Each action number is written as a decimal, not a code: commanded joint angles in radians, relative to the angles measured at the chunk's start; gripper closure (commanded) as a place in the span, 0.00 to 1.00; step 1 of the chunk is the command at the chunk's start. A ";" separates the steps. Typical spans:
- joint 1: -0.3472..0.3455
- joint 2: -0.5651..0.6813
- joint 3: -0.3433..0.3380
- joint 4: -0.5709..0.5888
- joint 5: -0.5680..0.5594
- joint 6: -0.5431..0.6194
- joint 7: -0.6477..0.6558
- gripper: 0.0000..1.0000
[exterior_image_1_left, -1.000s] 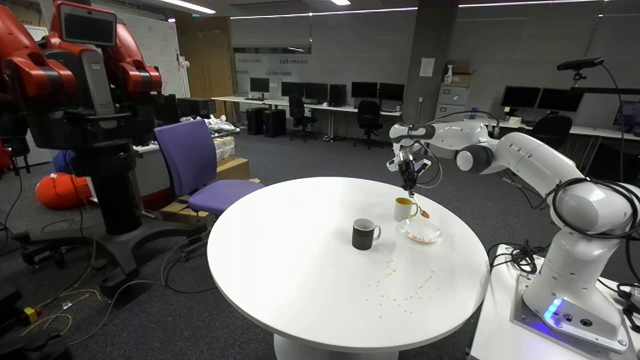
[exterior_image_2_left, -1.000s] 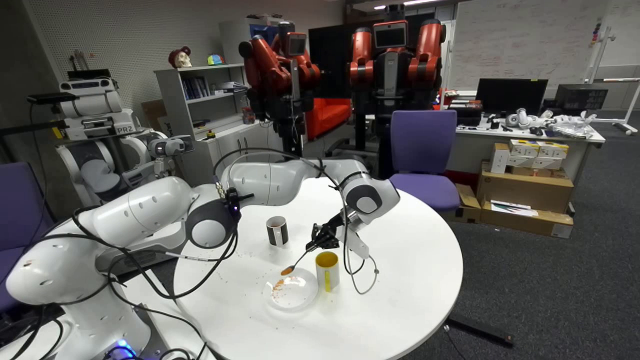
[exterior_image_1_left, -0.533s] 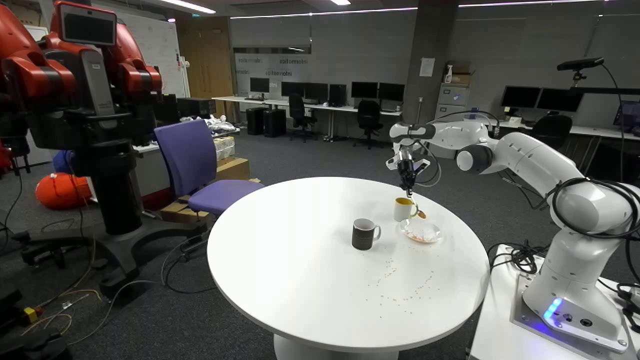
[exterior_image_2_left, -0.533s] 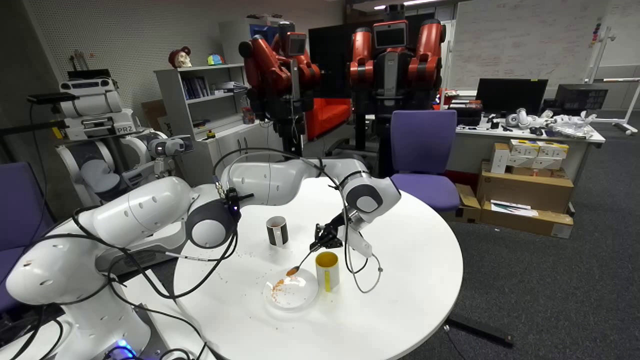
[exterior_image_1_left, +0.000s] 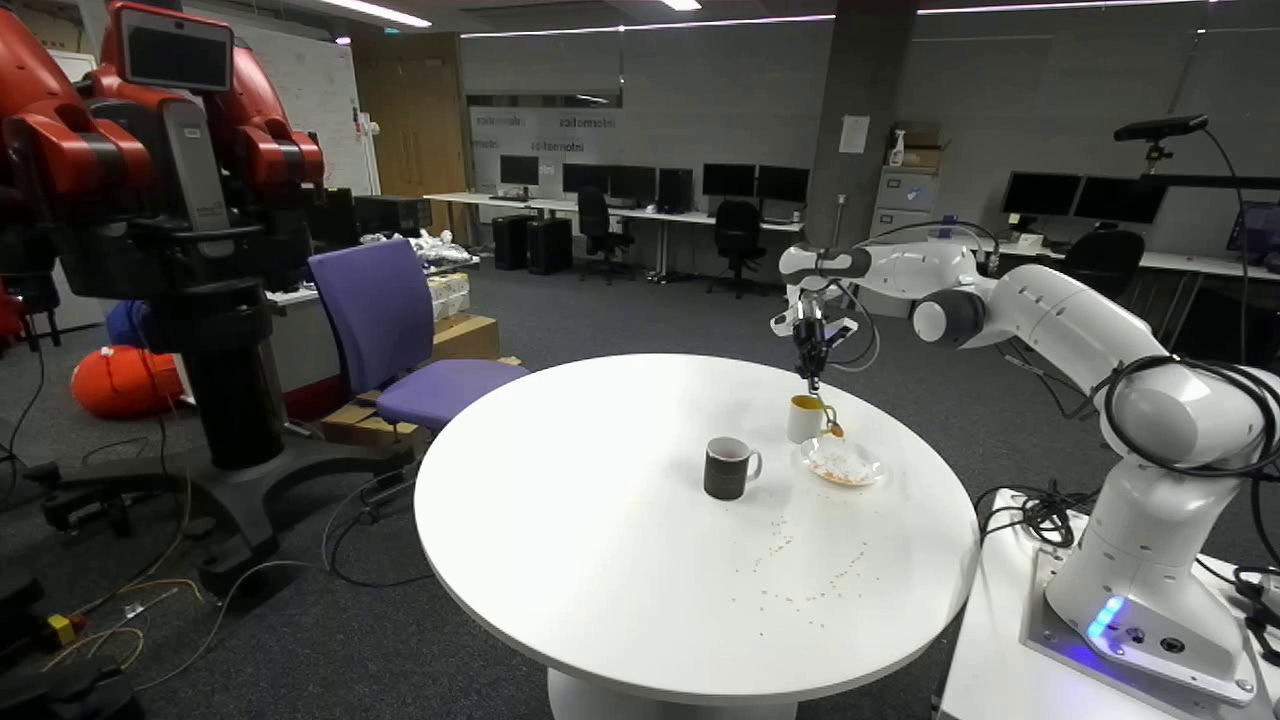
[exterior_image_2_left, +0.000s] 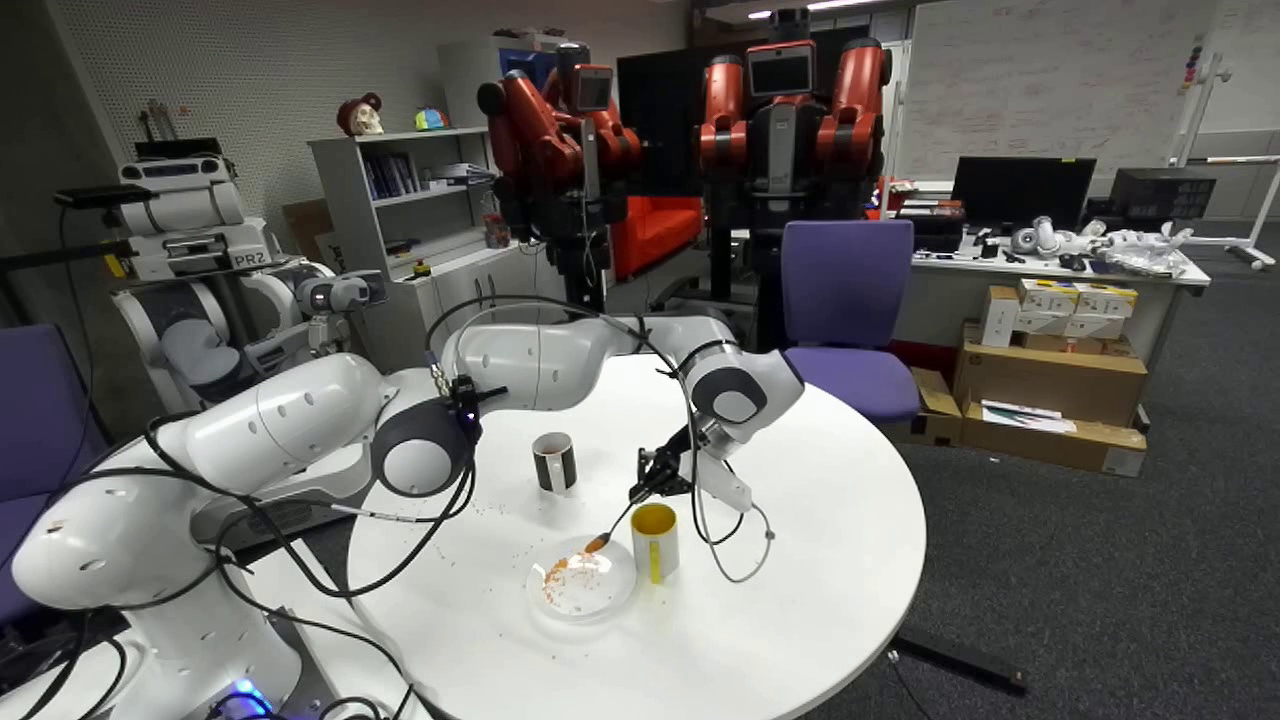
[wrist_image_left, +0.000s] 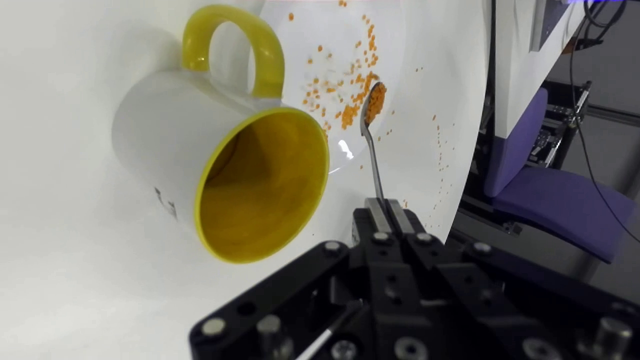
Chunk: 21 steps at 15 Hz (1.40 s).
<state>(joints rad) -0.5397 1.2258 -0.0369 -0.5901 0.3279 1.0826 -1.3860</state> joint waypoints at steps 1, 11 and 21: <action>-0.011 0.011 0.009 0.043 0.019 0.013 0.022 0.99; 0.000 -0.009 0.033 0.055 0.027 0.024 0.008 0.99; 0.006 -0.020 0.052 0.068 0.015 0.012 -0.011 0.99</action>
<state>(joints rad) -0.5329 1.2198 0.0077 -0.5366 0.3373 1.1020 -1.3897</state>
